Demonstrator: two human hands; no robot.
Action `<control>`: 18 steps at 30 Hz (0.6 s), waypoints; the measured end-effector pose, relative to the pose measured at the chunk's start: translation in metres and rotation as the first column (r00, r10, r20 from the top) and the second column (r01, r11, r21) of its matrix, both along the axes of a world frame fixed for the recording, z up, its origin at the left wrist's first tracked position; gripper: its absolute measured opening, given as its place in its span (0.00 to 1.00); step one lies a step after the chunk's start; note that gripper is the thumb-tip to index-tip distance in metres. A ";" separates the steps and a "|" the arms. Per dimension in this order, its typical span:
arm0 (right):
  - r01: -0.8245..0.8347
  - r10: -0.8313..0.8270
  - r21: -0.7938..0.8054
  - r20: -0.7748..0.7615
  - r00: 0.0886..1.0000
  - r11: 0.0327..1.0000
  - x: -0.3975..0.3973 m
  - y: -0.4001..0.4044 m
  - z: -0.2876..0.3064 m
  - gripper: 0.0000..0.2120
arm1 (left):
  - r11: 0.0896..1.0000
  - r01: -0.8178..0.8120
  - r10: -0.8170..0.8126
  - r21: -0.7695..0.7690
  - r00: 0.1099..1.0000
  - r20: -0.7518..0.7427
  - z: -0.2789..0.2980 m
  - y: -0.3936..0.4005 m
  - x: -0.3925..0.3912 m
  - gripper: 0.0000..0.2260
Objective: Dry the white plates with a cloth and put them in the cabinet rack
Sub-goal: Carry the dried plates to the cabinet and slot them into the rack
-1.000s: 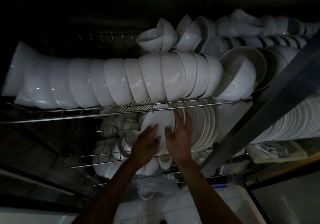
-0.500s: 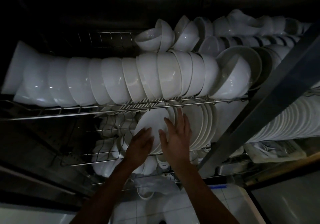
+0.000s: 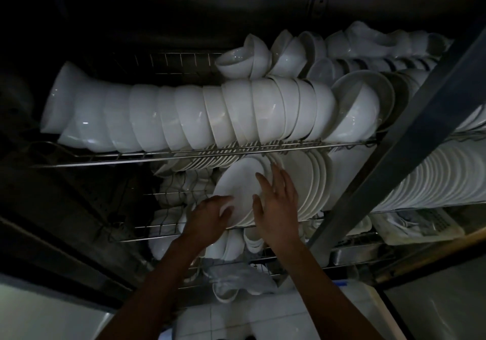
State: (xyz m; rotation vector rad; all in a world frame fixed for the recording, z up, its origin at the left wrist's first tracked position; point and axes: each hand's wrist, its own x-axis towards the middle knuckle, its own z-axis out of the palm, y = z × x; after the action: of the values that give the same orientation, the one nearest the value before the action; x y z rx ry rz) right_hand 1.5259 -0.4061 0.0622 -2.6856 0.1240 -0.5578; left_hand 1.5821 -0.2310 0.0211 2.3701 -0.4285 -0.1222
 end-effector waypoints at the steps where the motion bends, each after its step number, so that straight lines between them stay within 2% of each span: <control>1: -0.027 0.027 0.008 -0.005 1.000 1.000 -0.003 0.003 0.003 0.25 | 1.000 0.013 -0.013 0.019 1.000 0.010 0.005 0.004 -0.003 0.16; 5: -0.138 0.138 0.012 0.007 0.990 0.990 -0.013 0.021 0.013 0.26 | 0.992 0.045 -0.050 0.117 0.998 0.044 0.025 0.031 -0.021 0.18; 10: -0.278 0.279 0.022 -0.060 0.958 0.960 -0.030 0.063 0.018 0.22 | 0.981 -0.001 -0.029 0.194 0.988 0.153 0.046 0.082 -0.058 0.18; 14: -0.403 0.400 0.023 -0.202 0.894 0.915 -0.047 0.109 0.013 0.20 | 0.984 -0.040 0.017 0.173 0.991 0.134 0.045 0.133 -0.099 0.19; 18: -0.502 0.504 0.073 -0.242 0.829 0.862 -0.065 0.163 0.004 0.18 | 0.967 -0.136 0.114 0.215 0.987 0.111 0.036 0.186 -0.138 0.19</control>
State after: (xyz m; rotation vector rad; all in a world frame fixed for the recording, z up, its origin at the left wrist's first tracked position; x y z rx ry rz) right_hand 1.4611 -0.2429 0.0665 -2.6128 -0.5051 -0.0455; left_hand 1.4441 -0.0454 0.0566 2.6248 -0.3235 0.0052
